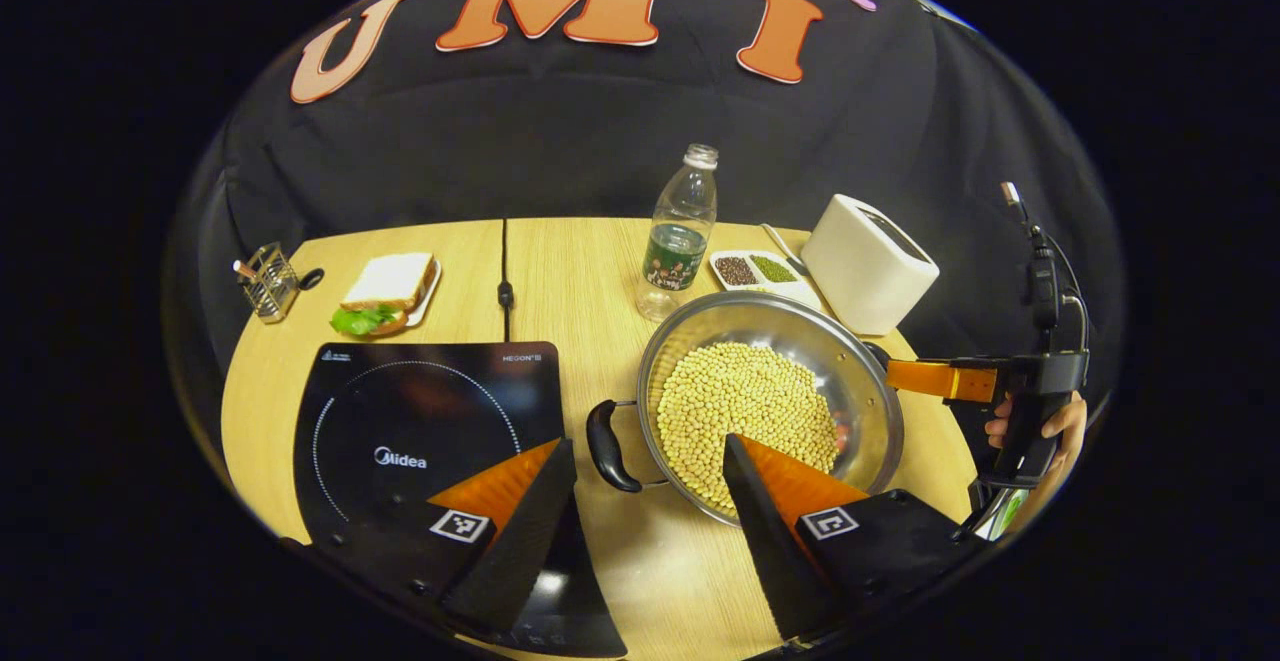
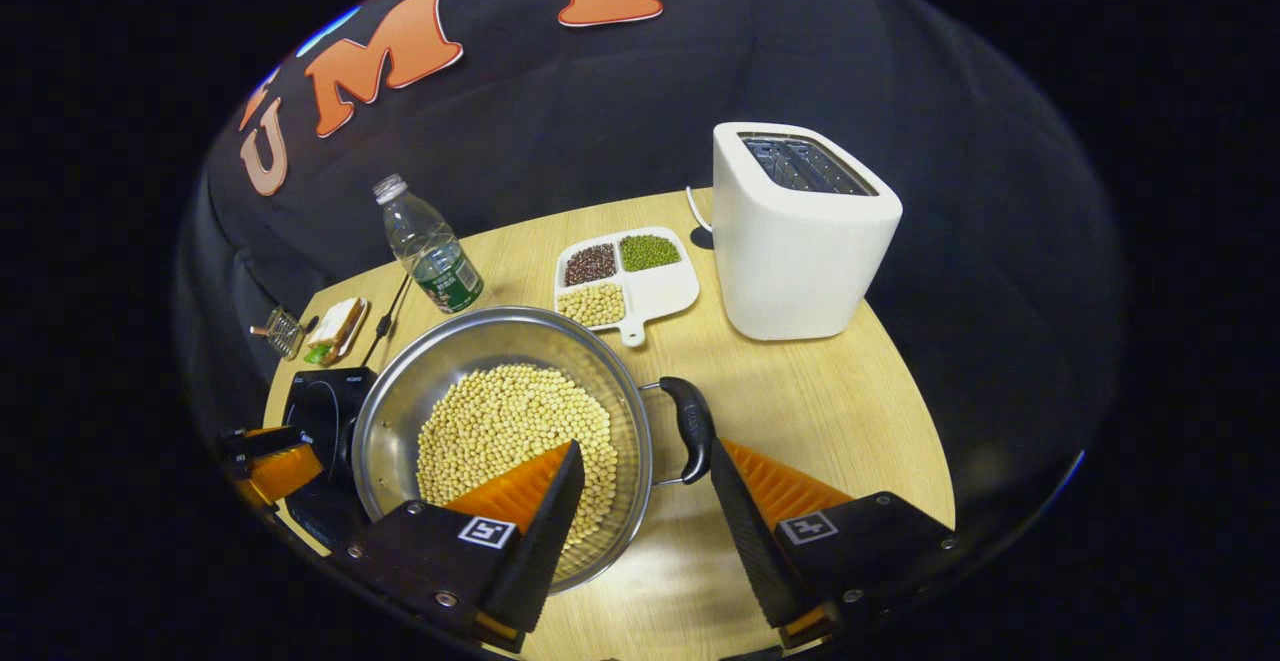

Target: First push the handle of the pot to place it horizontally, then grasp the pot with both hands and set it on the induction cooktop.

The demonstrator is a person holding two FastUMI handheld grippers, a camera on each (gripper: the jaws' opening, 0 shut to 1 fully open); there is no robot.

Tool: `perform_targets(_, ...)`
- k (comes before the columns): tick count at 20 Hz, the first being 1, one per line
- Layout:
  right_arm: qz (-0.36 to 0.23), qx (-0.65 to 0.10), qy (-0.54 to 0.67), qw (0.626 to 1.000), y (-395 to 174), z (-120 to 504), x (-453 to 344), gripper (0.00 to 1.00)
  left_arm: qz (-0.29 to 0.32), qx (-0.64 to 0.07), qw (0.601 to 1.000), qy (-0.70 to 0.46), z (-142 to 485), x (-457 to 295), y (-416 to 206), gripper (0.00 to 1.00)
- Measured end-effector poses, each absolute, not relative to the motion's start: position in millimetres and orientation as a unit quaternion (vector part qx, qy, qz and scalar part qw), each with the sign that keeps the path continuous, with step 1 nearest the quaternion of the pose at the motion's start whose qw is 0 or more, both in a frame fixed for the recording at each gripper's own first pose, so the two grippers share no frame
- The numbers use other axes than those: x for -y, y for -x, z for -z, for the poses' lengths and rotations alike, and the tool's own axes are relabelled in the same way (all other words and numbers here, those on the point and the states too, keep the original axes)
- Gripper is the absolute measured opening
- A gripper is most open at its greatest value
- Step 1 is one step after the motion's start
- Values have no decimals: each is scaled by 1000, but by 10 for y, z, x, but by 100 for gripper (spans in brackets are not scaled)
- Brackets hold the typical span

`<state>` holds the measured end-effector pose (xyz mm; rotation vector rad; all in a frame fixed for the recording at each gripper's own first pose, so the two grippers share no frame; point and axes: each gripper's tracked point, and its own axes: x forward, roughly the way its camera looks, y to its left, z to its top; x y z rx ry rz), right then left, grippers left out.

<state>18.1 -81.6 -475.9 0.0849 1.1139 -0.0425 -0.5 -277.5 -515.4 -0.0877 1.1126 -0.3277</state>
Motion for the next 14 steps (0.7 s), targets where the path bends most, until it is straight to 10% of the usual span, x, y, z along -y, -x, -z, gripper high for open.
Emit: perform_targets(14, 34, -536, 0, 843, -252, 5096, 895, 82, 122, -546, 828, 31, 5947, 2922, -200, 93)
